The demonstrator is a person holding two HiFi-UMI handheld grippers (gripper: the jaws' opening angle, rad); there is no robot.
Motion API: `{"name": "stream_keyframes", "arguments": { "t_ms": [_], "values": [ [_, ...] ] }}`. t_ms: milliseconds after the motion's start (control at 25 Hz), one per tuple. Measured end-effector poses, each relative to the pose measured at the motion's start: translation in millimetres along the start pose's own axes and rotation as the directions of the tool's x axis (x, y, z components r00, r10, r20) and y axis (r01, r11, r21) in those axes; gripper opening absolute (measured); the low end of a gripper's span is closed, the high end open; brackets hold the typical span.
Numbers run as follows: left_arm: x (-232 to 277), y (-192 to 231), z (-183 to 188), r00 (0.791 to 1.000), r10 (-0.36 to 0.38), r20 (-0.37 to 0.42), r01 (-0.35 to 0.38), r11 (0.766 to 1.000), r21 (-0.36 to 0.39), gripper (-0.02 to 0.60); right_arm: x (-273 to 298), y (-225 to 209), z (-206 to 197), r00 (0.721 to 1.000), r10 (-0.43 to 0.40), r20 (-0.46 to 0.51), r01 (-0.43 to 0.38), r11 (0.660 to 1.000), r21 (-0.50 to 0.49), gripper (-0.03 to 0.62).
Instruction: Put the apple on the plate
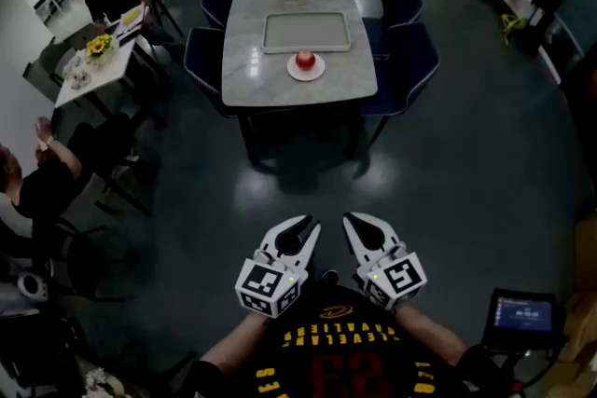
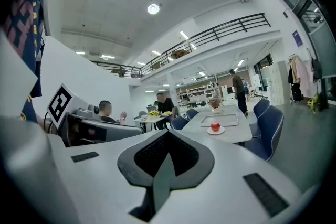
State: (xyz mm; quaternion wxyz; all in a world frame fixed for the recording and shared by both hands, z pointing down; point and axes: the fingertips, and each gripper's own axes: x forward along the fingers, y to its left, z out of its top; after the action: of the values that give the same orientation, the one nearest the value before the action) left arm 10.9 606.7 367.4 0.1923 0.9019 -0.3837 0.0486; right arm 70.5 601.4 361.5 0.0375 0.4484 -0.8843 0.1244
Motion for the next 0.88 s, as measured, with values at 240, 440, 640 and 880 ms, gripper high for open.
{"name": "stream_keyframes", "arguments": {
  "t_ms": [240,440,640,880],
  "values": [
    [5,1,1,1.0,-0.009,-0.009,0.009,1.0,-0.007,0.074,5,1,-7,1.0,0.025,0.009,-0.025,0.999,0.033,0.005],
    [13,12,5,1.0,-0.015,-0.007,0.015,1.0,-0.006,0.074,15,-9,-2,0.999,0.006,0.038,-0.008,0.998,0.068,0.006],
    [29,32,15,1.0,-0.022,-0.009,0.022,1.0,-0.004,0.074,36,-24,9,0.999,-0.017,0.048,0.013,0.997,0.079,0.006],
    [49,73,33,1.0,-0.027,-0.009,0.027,1.0,-0.004,0.074,81,-36,18,0.998,-0.025,0.049,0.021,0.996,0.082,0.006]
  ]
}}
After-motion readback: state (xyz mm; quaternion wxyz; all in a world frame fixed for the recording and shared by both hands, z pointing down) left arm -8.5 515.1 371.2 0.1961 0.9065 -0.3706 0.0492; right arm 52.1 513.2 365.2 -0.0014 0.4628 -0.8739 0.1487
